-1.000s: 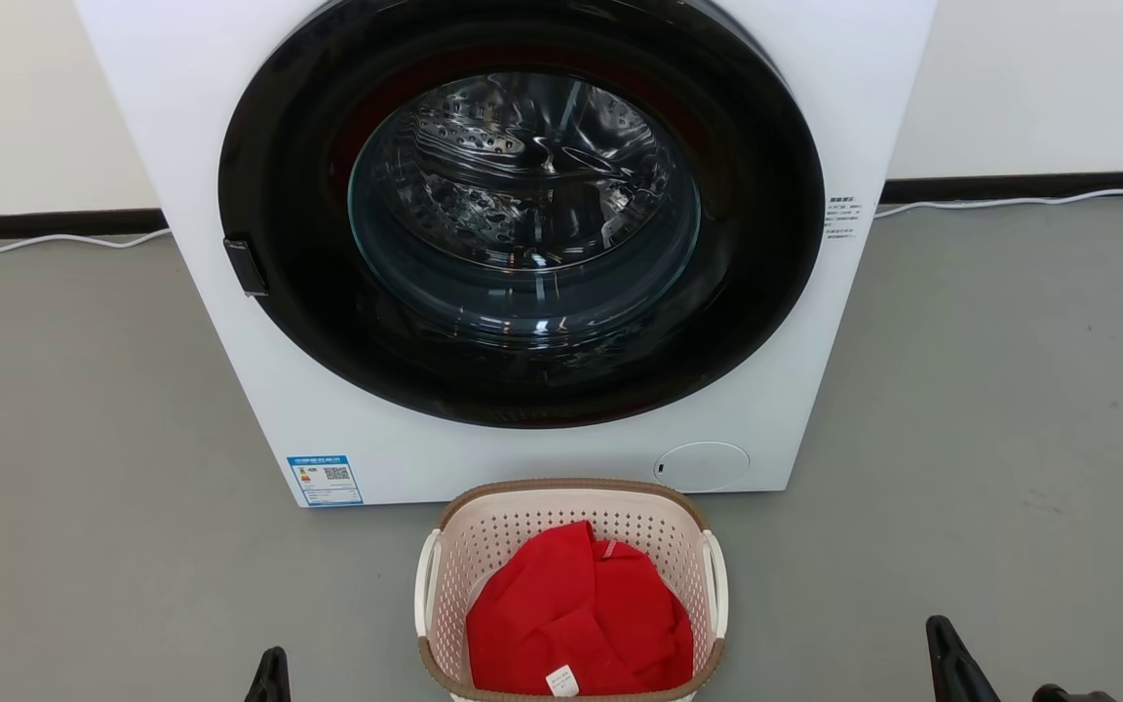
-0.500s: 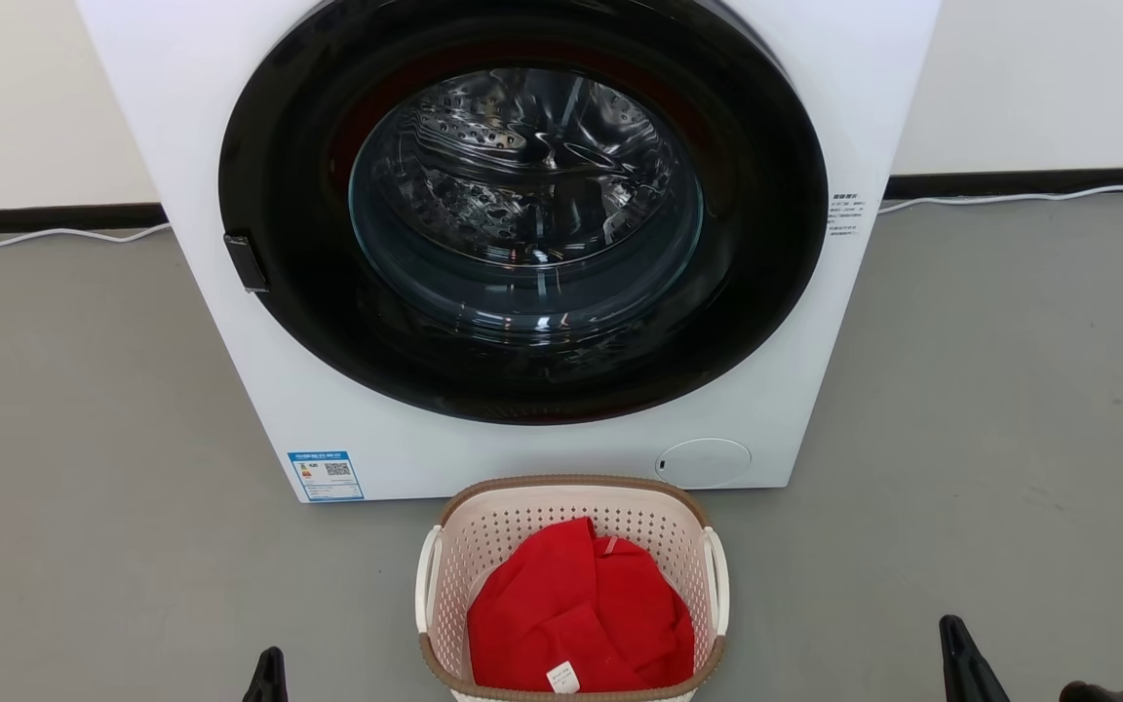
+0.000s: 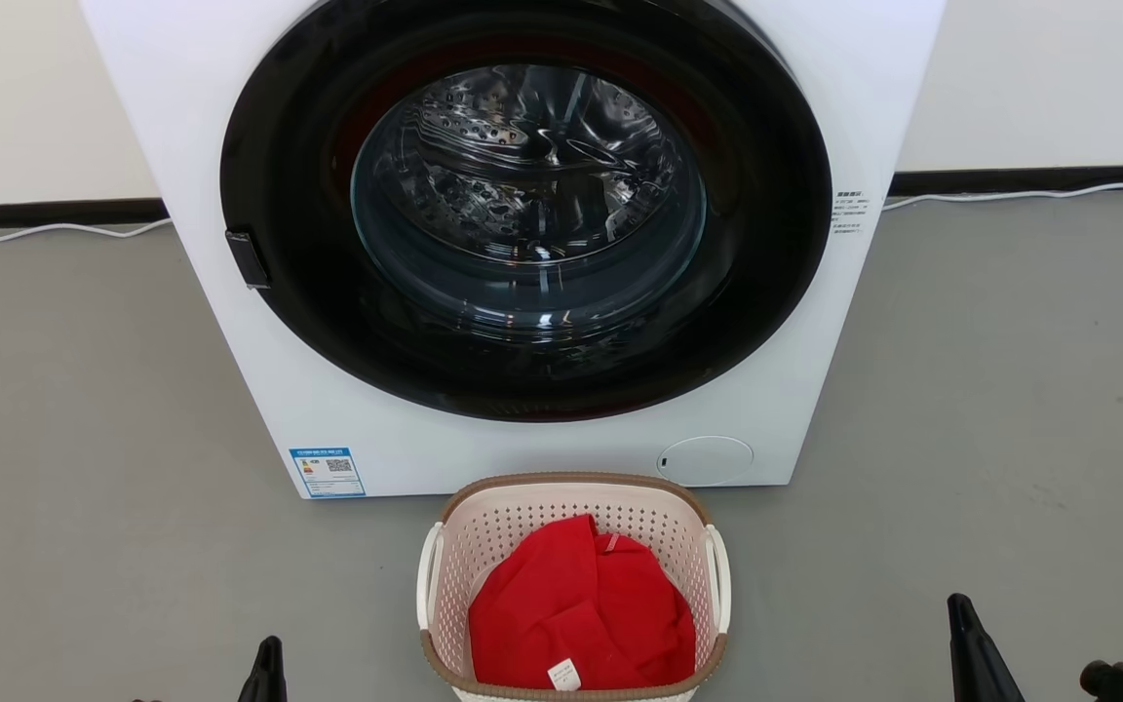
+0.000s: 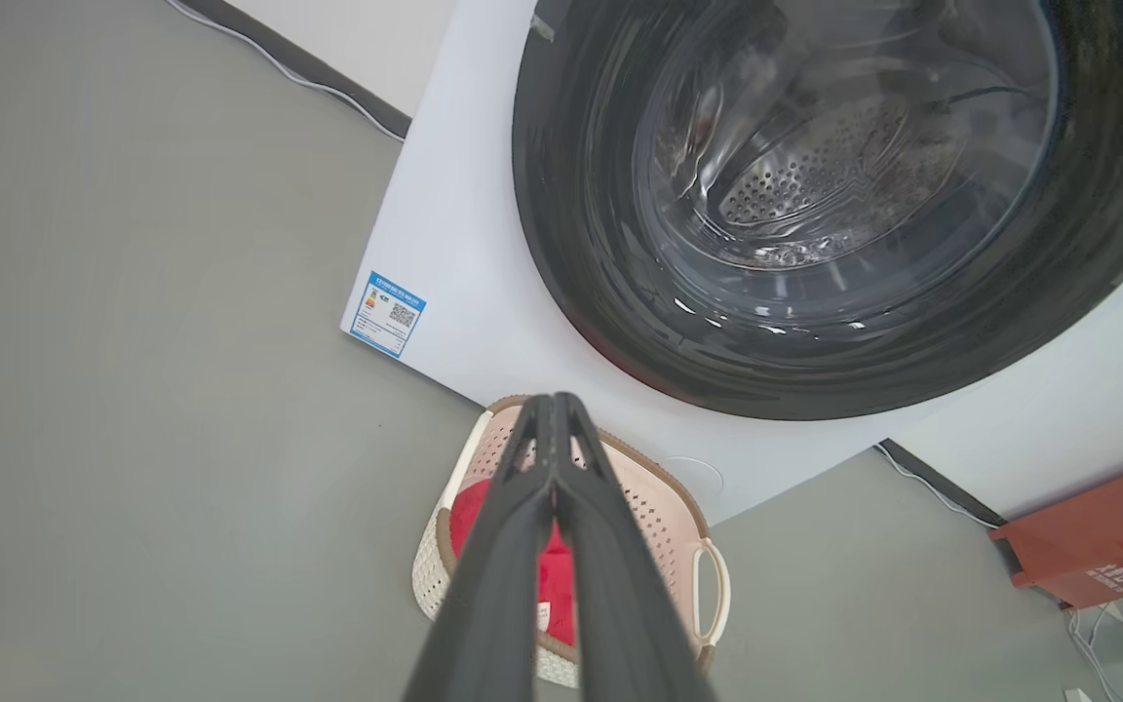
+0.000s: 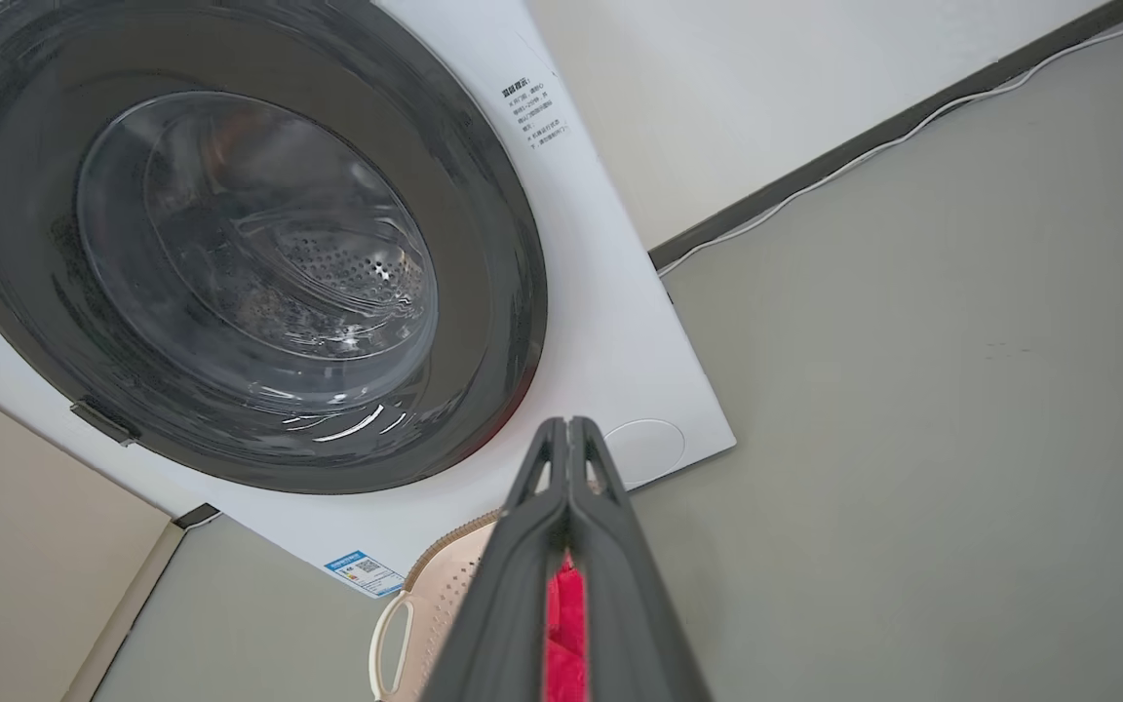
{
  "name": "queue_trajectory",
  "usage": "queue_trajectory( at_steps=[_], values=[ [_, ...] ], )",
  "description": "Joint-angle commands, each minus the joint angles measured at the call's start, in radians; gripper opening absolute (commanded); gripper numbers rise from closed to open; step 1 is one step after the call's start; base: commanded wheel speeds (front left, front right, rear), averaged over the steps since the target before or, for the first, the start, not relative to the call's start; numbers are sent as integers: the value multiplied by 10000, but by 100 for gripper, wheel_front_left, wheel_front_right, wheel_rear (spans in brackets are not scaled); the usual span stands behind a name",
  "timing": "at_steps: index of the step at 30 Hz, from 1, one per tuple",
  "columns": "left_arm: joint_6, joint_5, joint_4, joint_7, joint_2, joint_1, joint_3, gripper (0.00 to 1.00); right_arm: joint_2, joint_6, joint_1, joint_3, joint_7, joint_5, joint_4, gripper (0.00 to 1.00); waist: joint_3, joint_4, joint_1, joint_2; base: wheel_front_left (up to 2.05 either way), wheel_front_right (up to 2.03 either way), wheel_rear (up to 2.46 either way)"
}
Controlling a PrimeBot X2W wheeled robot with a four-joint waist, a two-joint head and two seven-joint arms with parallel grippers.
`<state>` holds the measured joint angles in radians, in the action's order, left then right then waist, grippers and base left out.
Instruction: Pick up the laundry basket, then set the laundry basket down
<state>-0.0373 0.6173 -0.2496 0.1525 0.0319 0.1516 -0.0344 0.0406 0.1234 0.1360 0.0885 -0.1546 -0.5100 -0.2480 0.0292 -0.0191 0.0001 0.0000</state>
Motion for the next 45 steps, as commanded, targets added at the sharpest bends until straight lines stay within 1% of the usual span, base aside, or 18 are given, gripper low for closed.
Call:
queue_trajectory(
  at_steps=[1, 45],
  values=[
    [-140, 383, 214, -72, 76, -571, -162, 0, 67, 23, -472, -13, 127, -434, 197, 0, -8, 5, -1, 0, 0, 0, 0],
    [-529, 5047, 129, -1339, 128, -1563, -472, 0, 81, 48, -1435, 122, 1380, -5595, 116, 0, -162, 96, -1, 0, 0, 0, 0]
  ],
)
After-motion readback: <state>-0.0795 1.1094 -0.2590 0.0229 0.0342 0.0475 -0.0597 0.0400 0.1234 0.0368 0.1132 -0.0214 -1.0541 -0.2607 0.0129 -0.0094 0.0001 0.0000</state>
